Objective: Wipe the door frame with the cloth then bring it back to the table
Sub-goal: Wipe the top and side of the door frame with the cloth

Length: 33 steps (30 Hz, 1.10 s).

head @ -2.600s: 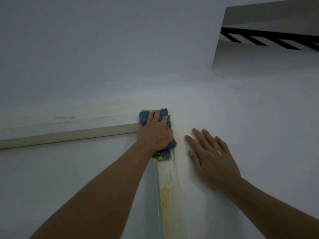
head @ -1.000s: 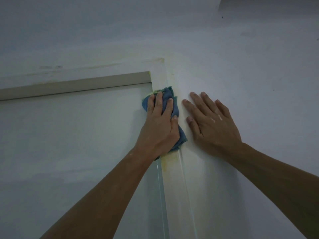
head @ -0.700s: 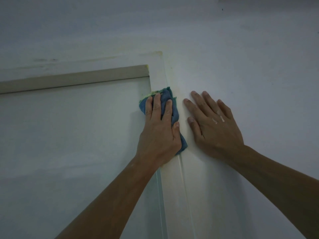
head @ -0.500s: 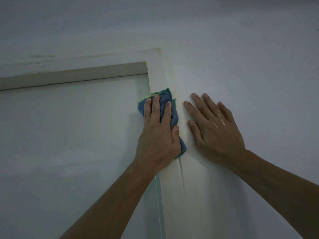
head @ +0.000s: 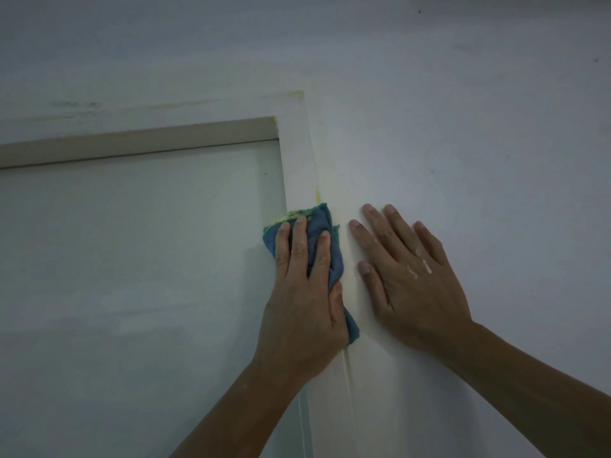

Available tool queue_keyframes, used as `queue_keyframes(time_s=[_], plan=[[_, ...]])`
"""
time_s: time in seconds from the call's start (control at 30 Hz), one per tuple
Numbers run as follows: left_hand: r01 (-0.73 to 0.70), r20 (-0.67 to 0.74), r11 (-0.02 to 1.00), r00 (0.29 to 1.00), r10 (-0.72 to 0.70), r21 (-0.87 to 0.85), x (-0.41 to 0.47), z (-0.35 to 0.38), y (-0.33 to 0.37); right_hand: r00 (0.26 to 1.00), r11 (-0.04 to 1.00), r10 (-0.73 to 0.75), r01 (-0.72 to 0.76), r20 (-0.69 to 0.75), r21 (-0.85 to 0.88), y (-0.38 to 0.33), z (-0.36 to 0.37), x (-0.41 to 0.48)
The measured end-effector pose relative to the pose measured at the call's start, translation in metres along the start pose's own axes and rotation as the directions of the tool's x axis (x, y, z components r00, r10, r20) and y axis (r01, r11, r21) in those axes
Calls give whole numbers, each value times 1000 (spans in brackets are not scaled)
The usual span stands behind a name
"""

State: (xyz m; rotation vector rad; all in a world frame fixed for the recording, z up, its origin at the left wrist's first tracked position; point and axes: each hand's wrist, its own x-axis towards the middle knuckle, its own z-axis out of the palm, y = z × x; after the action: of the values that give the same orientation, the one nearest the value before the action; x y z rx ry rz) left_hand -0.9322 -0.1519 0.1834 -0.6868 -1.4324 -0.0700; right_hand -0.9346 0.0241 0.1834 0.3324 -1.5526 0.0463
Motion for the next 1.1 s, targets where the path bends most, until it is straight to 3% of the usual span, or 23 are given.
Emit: queue_keyframes(time_s=[0.5,0.63,0.73,0.83,1.1], plan=[[34,35,999,999,-36,39,-34,-4,17,999,1000,-3,3,47,2,-4,-3,-28],[-21,-34,999,999,23,44,-44,-1,20,999,1000,-12,12,45,1,-4,-5,-32],[-66,-81,986,994,79,151,-50,16,13,1000,1000,-18,18,20,15,-4,-3,-37],[-34,-215,958,972,99,285,-50,28,8,1000,999,-24,24,-18,24,-5,-3,-41],[-76,-235,961,962,141,265,-22,37,-12,996,998,-60,61,-67,14,3,-1,-18]])
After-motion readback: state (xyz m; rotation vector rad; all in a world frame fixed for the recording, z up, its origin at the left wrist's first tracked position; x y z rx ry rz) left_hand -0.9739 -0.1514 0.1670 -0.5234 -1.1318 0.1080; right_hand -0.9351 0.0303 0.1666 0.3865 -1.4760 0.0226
